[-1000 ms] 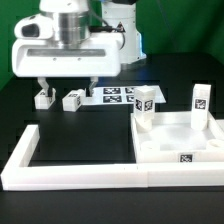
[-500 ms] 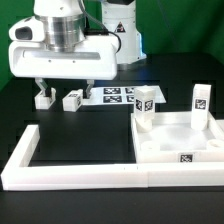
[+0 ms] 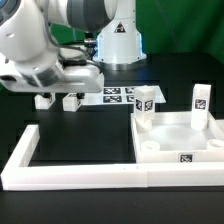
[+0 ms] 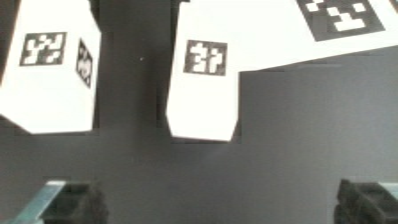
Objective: Assemble square table
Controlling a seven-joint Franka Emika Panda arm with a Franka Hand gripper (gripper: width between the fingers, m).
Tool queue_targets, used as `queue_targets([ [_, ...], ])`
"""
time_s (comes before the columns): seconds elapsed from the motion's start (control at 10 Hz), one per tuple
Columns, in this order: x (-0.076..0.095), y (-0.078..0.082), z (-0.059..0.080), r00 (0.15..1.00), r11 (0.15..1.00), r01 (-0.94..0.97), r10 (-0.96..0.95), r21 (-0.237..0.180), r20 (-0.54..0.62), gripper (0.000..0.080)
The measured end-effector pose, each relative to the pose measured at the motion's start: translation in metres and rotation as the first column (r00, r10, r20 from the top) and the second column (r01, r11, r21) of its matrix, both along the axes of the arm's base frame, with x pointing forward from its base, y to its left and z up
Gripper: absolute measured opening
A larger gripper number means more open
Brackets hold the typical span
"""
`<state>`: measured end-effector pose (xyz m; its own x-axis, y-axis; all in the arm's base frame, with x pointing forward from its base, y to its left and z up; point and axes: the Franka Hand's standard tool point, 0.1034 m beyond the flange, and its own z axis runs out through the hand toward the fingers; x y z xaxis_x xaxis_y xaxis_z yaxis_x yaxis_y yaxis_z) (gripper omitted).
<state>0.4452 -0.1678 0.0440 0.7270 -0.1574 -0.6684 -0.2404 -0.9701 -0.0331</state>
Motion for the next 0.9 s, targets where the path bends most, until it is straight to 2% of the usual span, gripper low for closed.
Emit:
queue_targets([
  [0.2, -0.010, 0.005, 0.000, 0.988, 0.999, 0.012, -0.005, 0.048, -0.157, 0.0649],
  [0.3, -0.008, 0.004, -0.005, 0.985, 0.999, 0.013, -0.005, 0.047, -0.170, 0.0649],
  [0.4, -0.020, 0.006, -0.009, 0.976, 0.998, 0.036, -0.023, 0.057, -0.216, 0.0649],
  [0.8, -0.020, 0.006, -0.014, 0.977, 0.998, 0.031, -0.019, 0.052, -0.211, 0.0649],
  [0.9, -0.039, 0.012, -0.025, 0.973, 0.998, 0.038, -0.025, 0.050, -0.230, 0.0649],
])
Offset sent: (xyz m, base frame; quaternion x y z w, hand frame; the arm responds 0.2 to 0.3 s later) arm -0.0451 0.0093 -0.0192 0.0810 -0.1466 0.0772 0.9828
